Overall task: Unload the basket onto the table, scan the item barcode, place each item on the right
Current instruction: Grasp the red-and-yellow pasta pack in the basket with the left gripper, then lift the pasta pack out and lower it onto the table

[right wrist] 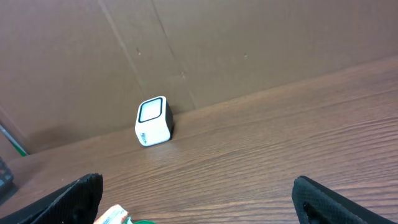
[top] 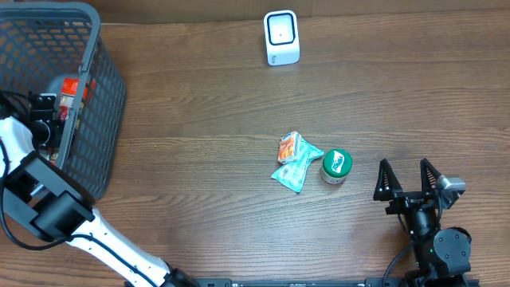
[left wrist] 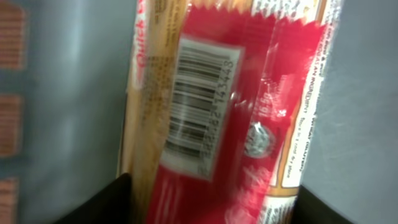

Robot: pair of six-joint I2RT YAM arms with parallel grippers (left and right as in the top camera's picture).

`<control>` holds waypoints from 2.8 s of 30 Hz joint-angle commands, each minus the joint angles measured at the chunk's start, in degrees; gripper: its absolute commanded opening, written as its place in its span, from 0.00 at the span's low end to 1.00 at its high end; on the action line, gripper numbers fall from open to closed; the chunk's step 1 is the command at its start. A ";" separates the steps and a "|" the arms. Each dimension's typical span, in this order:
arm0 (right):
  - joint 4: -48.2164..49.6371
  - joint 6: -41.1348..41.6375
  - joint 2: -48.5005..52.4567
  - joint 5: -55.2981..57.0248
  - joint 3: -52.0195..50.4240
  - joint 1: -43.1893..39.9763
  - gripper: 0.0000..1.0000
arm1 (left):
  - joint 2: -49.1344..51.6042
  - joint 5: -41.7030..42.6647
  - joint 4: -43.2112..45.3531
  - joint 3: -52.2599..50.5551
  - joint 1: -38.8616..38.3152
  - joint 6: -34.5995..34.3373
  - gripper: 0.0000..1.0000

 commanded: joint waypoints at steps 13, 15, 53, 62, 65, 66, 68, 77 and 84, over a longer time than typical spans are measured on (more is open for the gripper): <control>0.26 -0.24 -0.55 0.11 -0.61 -0.07 1.00 | 9.86 2.82 -6.10 0.66 -0.22 -7.87 0.16; 0.26 -0.24 -0.55 0.11 -0.61 -0.07 1.00 | 9.75 4.90 -9.18 4.33 -0.22 -9.99 0.15; 0.26 -0.24 -0.55 0.13 -0.61 -0.07 1.00 | -17.90 -5.01 -25.07 42.32 -10.03 -37.18 0.04; 0.26 -0.24 -0.55 0.11 -0.61 -0.07 1.00 | -33.44 -5.60 -26.16 42.32 -14.60 -43.54 0.04; 0.28 -0.24 -0.55 0.13 -0.61 -0.07 1.00 | -36.30 -5.35 -31.43 42.32 -18.34 -43.85 0.04; 0.26 -0.24 -0.55 0.11 -0.61 -0.07 1.00 | -36.65 -5.16 -33.46 42.29 -19.78 -43.85 0.04; 0.26 -0.24 -0.55 0.11 -0.61 -0.07 1.00 | -36.72 -5.05 -38.82 42.29 -23.06 -43.82 0.04; 0.28 -0.24 -0.55 0.11 -0.61 -0.07 1.00 | -30.12 -5.01 -51.65 35.95 -37.18 -42.12 0.04; 0.26 -0.24 -0.55 0.11 -0.61 -0.07 1.00 | -28.85 -3.72 -48.35 10.36 -45.33 -44.35 0.04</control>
